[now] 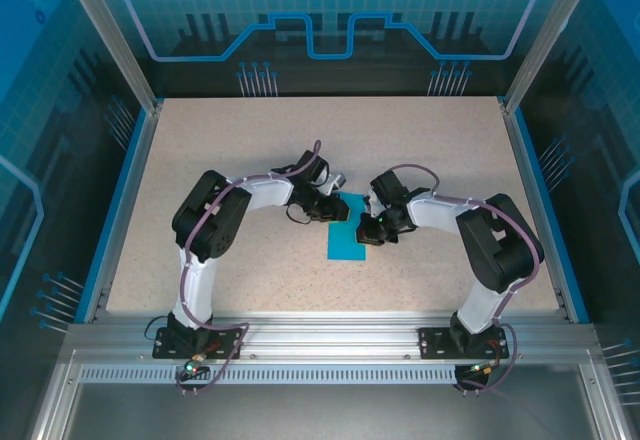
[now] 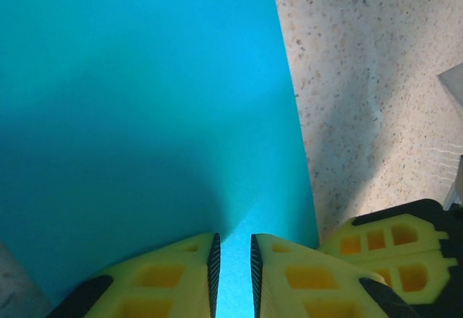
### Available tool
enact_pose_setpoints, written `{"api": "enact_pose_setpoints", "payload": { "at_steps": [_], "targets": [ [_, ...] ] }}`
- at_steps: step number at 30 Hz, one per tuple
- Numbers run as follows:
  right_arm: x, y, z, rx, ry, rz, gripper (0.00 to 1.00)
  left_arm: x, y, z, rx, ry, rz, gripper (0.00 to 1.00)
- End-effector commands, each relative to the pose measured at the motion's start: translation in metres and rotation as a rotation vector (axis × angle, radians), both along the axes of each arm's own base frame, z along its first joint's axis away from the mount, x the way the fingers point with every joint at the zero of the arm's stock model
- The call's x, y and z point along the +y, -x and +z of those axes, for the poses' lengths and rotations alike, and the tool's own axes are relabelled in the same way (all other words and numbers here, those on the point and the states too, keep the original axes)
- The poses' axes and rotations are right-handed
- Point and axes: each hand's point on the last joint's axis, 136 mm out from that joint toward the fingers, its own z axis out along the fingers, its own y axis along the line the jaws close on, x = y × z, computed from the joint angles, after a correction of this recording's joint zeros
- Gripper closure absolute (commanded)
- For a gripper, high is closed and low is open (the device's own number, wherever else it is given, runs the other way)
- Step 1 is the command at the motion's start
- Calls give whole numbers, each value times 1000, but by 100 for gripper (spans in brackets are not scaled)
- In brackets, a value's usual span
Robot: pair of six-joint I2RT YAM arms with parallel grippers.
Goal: Fold a paper plane with a square sheet of paper (fold left side to right side)
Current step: First fold the square sheet of paper in half at the center of the table.
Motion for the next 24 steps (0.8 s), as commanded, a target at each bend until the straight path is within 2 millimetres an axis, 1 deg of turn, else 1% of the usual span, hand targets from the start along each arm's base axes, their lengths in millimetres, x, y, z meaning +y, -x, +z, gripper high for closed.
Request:
{"api": "enact_pose_setpoints", "payload": {
  "at_steps": [1,6,10,19,24],
  "targets": [
    [-33,31,-35,119,178,2,100,10,3,-18,3,-32,-1,78],
    [-36,34,-37,131,190,5,100,16,1,-24,-11,-45,20,78],
    [-39,35,-38,137,199,6,100,22,-5,-26,-46,-53,45,78],
    [-41,38,-40,143,205,10,100,29,-26,-21,-130,-26,111,77],
    [-43,40,-41,148,209,10,100,39,-40,-21,-147,-45,157,76]
  ]
}}
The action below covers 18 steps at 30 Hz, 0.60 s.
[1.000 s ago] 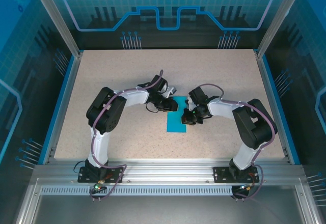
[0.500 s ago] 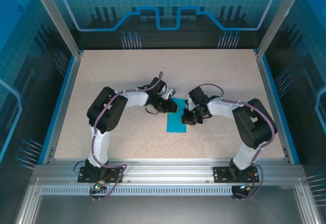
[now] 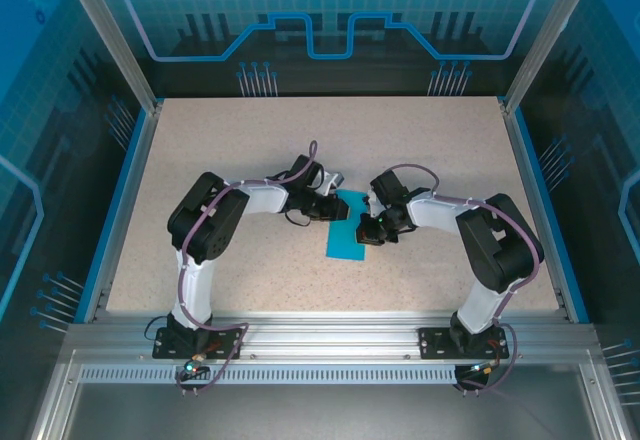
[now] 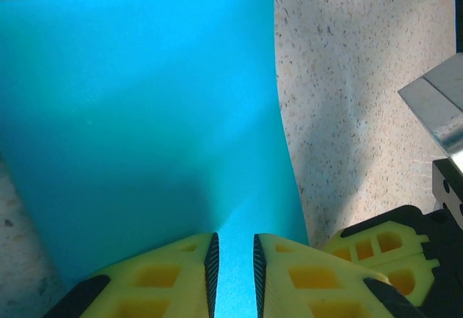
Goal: Fold a paper plane with a square sheet of paper (fold left side to right side)
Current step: First fold the square sheet of paper in half at the center of the table.
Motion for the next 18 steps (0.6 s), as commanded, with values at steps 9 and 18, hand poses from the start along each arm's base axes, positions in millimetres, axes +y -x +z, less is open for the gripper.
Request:
{"api": "enact_pose_setpoints", "payload": {
  "at_steps": [9,18],
  "targets": [
    [-45,41,-41,158,217,-7,100,47,-53,-25,-40,-128,181,76],
    [-48,43,-41,165,229,-2,100,53,-73,-31,-24,-159,215,76]
  ]
}}
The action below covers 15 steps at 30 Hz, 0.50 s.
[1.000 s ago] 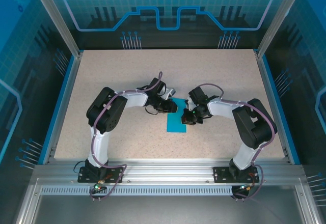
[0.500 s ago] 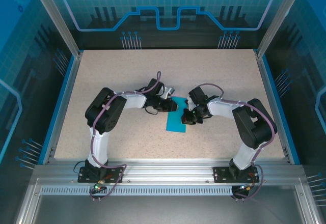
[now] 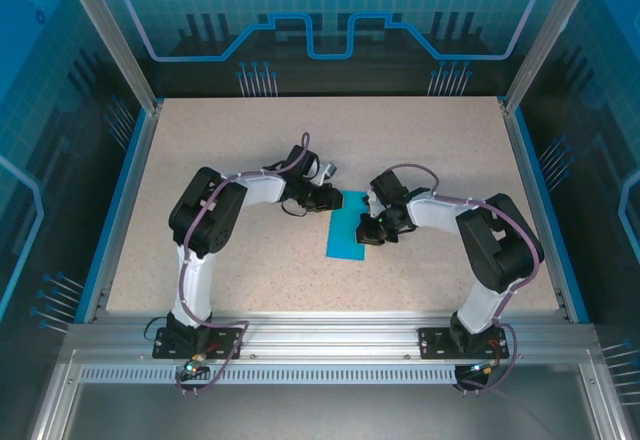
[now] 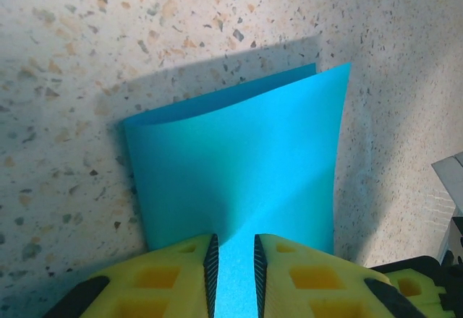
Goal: Fold a paper plane with a square sheet of paper (fold left side to right side)
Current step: First fold the square sheet of paper in half at the center of the table.
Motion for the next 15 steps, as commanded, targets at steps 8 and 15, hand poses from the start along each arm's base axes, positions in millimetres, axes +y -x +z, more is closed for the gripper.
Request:
{"api": "enact_pose_setpoints", "payload": {
  "at_steps": [8,15],
  "targets": [
    [-49,44,-40,171,233,-7,100,34,-58,-24,-86,-129,140,76],
    [-49,46,-40,174,233,-5,100,36,-70,-24,-99,-148,162,76]
  ]
}}
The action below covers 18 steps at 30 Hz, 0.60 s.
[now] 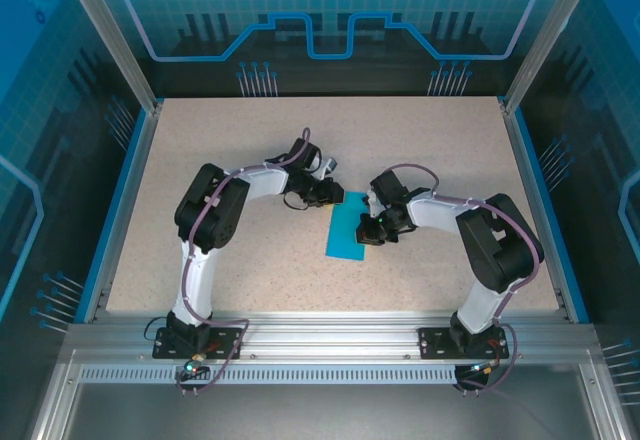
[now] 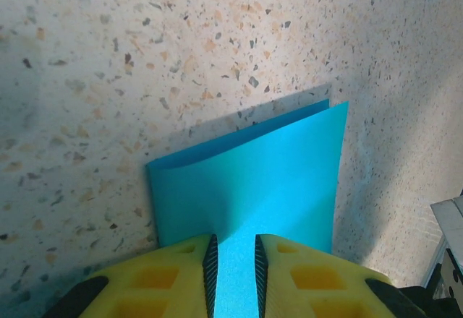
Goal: Fold a paper plane with a square sheet of paper (fold left side to right side)
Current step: First fold the square sheet of paper in half at the center of the table.
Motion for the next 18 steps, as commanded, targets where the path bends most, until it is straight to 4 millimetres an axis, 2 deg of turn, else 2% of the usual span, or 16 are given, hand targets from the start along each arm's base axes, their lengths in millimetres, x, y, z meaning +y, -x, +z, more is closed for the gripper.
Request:
{"api": "enact_pose_setpoints", "payload": {
  "at_steps": [1,12,18],
  "targets": [
    [-48,45,-40,172,230,-8,100,38,-55,-25,-137,-146,142,76],
    [-50,44,-36,171,236,-3,100,43,-73,-22,-152,-162,184,73],
    [-50,43,-34,170,237,-1,100,46,-77,-27,-147,-182,196,73]
  ]
}}
